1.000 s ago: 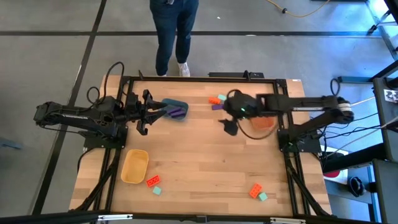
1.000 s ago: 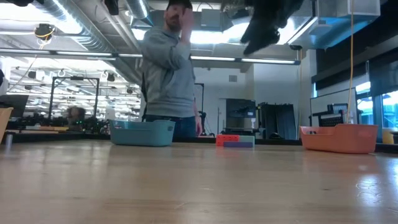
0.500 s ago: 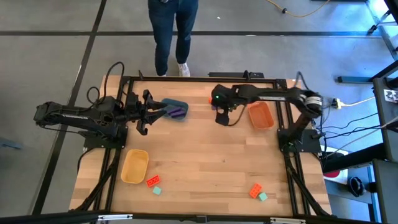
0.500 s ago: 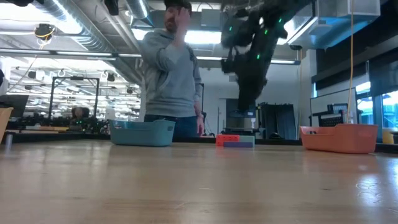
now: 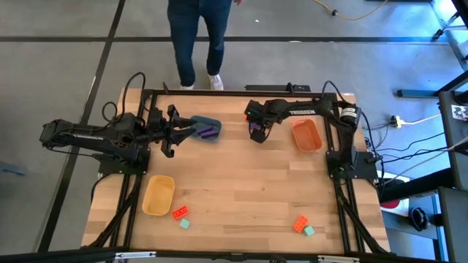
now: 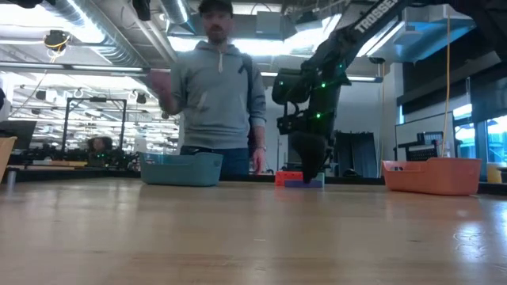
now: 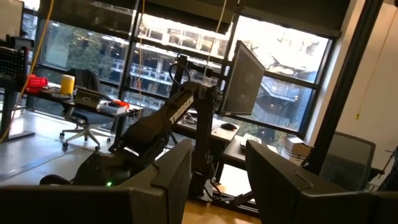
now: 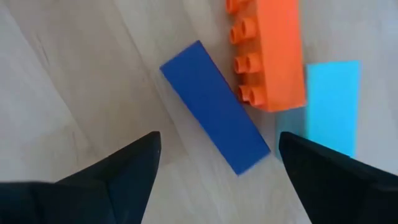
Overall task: Sort & place blocks by color
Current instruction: Put the violet rectangle block into the blue bin
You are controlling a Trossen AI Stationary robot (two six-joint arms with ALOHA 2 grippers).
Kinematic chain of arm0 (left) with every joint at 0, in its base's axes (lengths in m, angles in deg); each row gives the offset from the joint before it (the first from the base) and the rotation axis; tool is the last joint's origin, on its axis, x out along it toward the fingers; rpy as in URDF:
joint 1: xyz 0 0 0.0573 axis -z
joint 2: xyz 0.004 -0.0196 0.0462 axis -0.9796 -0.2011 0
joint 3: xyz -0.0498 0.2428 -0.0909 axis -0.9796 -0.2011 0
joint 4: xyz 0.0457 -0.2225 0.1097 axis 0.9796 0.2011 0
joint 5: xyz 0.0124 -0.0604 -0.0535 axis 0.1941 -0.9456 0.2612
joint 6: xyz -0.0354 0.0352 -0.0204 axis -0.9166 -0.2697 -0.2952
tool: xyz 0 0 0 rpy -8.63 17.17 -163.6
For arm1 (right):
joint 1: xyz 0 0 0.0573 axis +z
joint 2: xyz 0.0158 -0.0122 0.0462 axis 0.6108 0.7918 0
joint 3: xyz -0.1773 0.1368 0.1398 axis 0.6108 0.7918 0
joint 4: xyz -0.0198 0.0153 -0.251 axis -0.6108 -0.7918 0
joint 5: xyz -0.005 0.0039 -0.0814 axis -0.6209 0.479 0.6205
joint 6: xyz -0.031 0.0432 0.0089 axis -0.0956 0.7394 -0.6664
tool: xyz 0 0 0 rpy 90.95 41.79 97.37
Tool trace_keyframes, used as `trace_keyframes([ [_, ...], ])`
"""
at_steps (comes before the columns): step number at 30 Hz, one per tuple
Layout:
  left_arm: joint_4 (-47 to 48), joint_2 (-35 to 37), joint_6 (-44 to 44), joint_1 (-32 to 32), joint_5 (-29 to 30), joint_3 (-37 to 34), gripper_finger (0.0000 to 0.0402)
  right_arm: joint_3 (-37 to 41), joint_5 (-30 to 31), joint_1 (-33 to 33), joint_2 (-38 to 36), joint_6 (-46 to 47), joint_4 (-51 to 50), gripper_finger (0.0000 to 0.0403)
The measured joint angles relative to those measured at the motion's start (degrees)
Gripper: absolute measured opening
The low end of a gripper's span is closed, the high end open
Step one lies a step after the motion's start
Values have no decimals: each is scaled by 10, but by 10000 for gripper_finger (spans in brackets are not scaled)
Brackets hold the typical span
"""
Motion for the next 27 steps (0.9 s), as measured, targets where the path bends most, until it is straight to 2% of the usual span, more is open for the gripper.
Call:
trace_keyframes([
  [8, 0, 0, -1, 0, 0, 0, 144, 0, -21, -2, 11, -41, 11, 329],
  [11, 0, 0, -1, 0, 0, 0, 144, 0, -50, -9, 18, -44, 14, 328],
  [16, 0, 0, -1, 0, 0, 0, 144, -1, -63, -12, 24, -43, 14, 313],
  [20, 0, 0, -1, 0, 0, 0, 144, -1, -67, -12, 24, -47, 14, 270],
  [27, 0, 0, 0, 0, 0, 0, 144, -1, -101, -8, 25, -32, 4, 143],
])
